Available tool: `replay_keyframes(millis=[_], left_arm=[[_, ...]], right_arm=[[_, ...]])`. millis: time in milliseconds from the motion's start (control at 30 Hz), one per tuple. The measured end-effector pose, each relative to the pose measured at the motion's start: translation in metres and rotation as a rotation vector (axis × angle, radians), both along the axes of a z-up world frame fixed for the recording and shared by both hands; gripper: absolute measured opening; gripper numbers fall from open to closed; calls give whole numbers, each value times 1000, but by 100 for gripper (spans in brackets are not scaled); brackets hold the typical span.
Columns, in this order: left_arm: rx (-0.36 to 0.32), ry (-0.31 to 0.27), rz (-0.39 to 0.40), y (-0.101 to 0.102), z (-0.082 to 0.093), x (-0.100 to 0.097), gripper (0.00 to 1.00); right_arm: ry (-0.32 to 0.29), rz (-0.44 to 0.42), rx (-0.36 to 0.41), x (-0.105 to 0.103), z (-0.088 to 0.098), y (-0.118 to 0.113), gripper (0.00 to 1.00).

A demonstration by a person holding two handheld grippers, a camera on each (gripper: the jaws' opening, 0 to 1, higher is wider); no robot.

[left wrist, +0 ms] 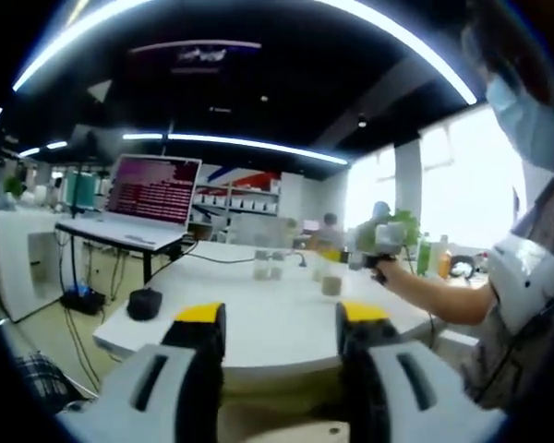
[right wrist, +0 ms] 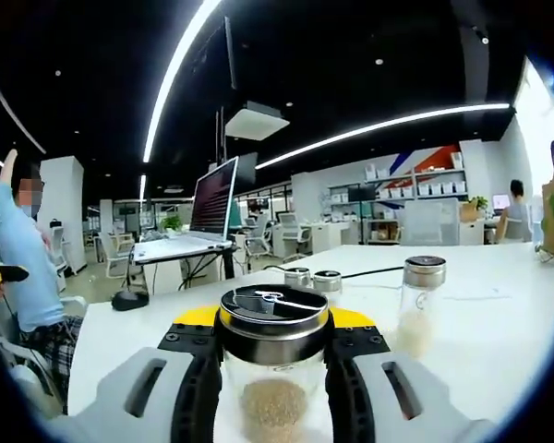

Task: Rotate the seasoning bottle until the label or dispensing opening points toward the visible target arrow and the bottle remains upright within the marked orientation range

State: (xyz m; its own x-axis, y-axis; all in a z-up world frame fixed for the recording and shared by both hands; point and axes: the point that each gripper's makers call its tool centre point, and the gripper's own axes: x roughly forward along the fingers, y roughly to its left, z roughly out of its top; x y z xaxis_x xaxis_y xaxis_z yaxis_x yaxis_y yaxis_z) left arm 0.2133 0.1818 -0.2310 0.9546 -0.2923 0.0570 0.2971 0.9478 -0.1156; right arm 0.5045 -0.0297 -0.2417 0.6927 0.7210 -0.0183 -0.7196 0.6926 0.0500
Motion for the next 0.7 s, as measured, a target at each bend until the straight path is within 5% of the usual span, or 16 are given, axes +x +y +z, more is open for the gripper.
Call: replay_keyframes(millis=[267, 700], left_arm=[[13, -6, -16, -9, 2, -3, 50], [21, -10, -22, -16, 3, -5, 50]], right_arm=[[11, 62, 28, -27, 0, 3, 42], [-4, 78, 33, -43, -5, 3, 42]])
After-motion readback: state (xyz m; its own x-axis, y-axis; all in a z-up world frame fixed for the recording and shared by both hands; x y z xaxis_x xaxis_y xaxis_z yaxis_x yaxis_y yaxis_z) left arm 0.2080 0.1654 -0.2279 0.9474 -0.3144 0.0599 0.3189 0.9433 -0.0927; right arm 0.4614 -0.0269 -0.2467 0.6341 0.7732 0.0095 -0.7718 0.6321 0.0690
